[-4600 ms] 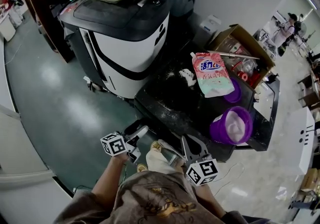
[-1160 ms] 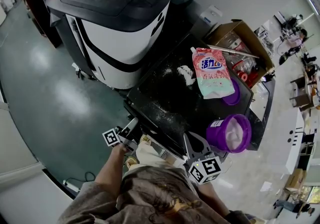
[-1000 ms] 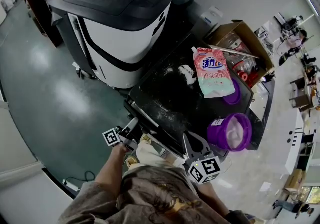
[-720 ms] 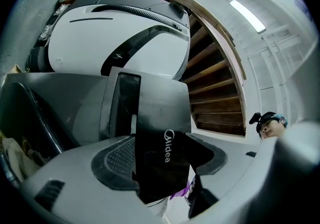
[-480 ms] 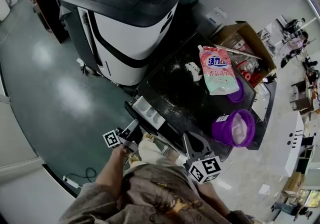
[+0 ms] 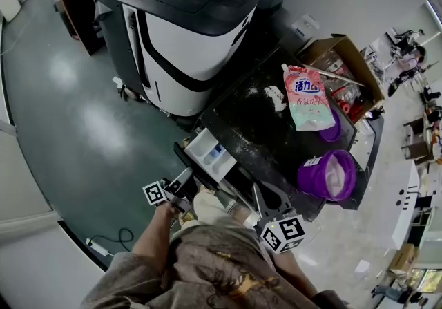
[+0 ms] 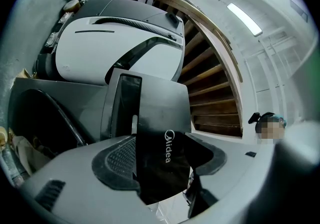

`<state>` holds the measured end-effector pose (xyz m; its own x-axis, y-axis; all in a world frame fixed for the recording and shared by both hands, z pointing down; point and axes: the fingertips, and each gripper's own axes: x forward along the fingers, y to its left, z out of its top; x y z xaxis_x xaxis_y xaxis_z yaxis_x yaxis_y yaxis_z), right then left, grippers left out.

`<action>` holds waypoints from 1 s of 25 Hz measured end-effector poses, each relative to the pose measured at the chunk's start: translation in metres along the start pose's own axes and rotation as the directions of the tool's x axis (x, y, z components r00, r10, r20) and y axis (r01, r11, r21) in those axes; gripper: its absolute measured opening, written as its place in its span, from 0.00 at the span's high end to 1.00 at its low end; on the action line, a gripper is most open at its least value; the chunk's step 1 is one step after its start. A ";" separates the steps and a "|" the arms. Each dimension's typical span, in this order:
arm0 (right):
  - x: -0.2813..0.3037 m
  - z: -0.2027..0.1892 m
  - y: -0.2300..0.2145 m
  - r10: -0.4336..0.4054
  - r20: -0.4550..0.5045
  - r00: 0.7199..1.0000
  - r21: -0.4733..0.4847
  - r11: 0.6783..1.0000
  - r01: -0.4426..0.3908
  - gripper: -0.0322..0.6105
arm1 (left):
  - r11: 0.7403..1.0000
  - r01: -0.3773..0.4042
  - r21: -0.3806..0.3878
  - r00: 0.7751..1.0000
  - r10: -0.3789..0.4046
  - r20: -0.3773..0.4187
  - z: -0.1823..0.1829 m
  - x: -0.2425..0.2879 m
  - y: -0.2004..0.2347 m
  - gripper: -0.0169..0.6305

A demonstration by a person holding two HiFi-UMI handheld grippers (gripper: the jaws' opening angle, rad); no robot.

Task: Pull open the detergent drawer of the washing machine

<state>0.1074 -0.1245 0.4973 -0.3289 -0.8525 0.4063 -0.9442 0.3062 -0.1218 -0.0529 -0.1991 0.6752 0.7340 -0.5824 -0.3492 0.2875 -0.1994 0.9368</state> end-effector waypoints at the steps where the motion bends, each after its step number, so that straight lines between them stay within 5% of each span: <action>1: 0.000 0.000 0.002 0.002 0.000 1.000 -0.002 1.000 -0.002 0.95 | 1.000 -0.001 0.000 1.000 0.001 0.000 0.000 -0.002 -0.001 0.50; 25: 0.002 -0.001 0.048 0.051 -0.008 0.999 -0.018 0.999 -0.051 0.95 | 0.996 -0.089 0.021 0.996 0.089 0.004 0.000 -0.043 -0.007 0.50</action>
<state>0.0613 -0.1111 0.4933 -0.3763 -0.8326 0.4064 -0.9256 0.3567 -0.1262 -0.0867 -0.1722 0.6835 0.7543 -0.6009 -0.2644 0.2083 -0.1629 0.9644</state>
